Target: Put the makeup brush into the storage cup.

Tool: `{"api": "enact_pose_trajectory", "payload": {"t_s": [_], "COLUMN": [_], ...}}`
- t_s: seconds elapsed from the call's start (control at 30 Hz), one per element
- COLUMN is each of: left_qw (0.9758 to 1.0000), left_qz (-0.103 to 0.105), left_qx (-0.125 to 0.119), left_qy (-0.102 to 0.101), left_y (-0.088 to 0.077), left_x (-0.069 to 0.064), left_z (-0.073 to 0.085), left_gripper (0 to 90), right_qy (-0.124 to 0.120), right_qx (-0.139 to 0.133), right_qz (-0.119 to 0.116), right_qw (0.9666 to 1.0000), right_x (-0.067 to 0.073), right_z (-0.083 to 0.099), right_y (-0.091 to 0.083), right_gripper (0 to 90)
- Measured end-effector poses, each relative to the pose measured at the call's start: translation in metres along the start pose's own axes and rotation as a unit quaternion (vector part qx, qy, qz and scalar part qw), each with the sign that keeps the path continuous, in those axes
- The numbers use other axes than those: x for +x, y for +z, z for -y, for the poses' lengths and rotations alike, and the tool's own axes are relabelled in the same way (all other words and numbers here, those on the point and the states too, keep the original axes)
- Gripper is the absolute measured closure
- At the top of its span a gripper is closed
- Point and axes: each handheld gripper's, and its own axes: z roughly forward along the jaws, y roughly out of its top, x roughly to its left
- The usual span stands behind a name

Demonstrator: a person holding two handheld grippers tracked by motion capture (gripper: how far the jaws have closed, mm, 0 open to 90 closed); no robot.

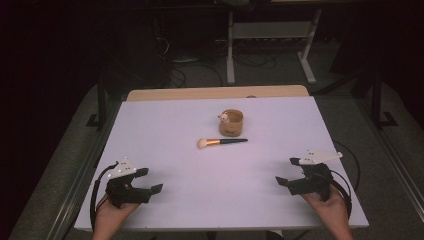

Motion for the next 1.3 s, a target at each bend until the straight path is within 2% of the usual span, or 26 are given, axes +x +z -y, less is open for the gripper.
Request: {"api": "enact_pose_trajectory", "payload": {"t_s": [0.6, 0.67, 0.93, 1.3], "left_qw": [1.0000, 1.0000, 1.0000, 0.9998], "left_qz": [0.003, 0.004, 0.004, 0.010], "left_qx": [0.004, 0.002, 0.002, 0.009], "left_qy": [0.008, 0.002, 0.001, 0.014], "left_y": [-0.0001, 0.0003, -0.0005, 0.0046], "left_x": [-0.0028, -0.0020, -0.0021, -0.0058], "left_z": [0.0009, 0.0014, 0.0009, -0.0023], "left_gripper": [19.9, 19.9, 20.1, 20.3], "right_qy": [-0.006, -0.004, -0.007, -0.005], "right_qx": [-0.001, 0.001, 0.004, 0.003], "right_qz": [0.001, -0.001, -0.001, 0.000], "right_qw": [1.0000, 1.0000, 1.0000, 1.0000], "right_x": [0.0028, 0.0032, 0.0049, 0.0057], "right_z": [-0.0030, -0.0033, -0.0032, -0.0024], "right_y": [0.0012, 0.0021, 0.0034, 0.0008], "right_gripper": [15.1, 15.1, 15.1, 15.1]}}
